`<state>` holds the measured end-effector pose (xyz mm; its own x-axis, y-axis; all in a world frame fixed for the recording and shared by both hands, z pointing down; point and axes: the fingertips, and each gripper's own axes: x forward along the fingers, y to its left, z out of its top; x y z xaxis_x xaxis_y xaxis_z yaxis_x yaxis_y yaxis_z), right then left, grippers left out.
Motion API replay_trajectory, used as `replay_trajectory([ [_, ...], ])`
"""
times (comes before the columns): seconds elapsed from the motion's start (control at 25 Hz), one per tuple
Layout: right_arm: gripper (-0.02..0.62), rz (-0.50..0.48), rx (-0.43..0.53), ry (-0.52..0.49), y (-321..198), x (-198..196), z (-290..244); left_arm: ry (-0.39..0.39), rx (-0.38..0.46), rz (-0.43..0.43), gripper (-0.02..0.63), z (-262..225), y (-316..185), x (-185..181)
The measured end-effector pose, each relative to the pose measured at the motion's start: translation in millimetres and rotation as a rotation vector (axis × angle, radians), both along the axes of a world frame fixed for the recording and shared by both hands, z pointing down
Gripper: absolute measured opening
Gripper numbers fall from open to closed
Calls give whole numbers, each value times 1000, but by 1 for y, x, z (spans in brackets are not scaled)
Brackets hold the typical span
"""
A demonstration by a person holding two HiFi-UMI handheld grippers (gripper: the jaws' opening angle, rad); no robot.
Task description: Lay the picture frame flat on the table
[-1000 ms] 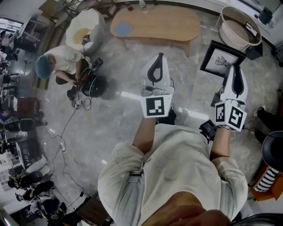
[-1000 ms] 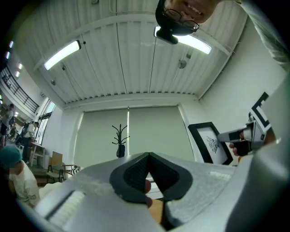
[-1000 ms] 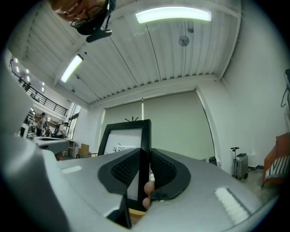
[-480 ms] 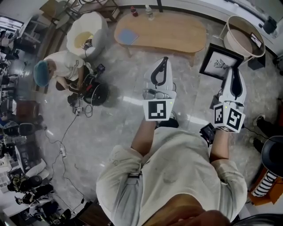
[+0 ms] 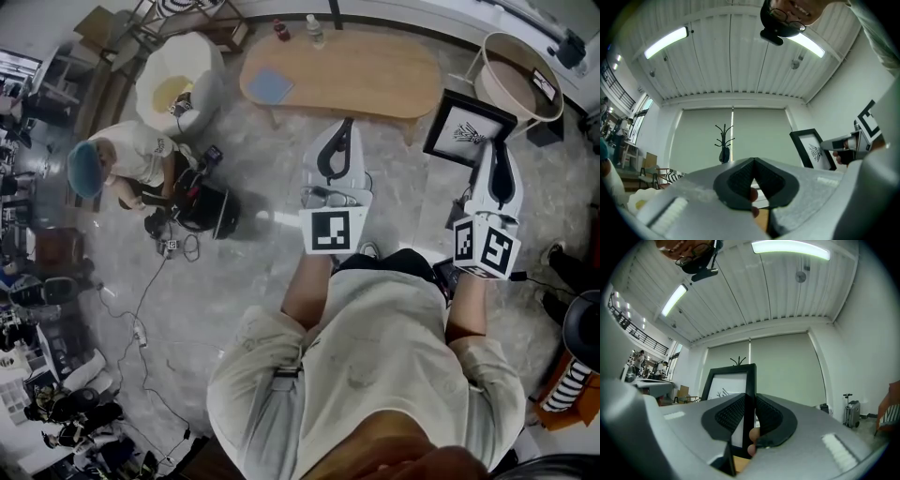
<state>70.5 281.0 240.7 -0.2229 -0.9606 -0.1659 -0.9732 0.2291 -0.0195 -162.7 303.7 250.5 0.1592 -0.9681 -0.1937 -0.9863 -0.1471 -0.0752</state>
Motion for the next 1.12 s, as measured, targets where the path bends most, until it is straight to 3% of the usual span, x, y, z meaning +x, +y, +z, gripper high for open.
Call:
replay_trajectory([
  [0.28, 74, 12, 10, -9, -10, 1, 5, 5, 18, -8, 5, 3, -15, -4],
  [0.72, 74, 42, 0, -40, -64, 26, 14, -6, 11, 30, 5, 1, -75, 23],
  [1.12, 74, 33, -9, -34, -149, 53, 10, -18, 12, 47, 5, -4, -163, 58],
])
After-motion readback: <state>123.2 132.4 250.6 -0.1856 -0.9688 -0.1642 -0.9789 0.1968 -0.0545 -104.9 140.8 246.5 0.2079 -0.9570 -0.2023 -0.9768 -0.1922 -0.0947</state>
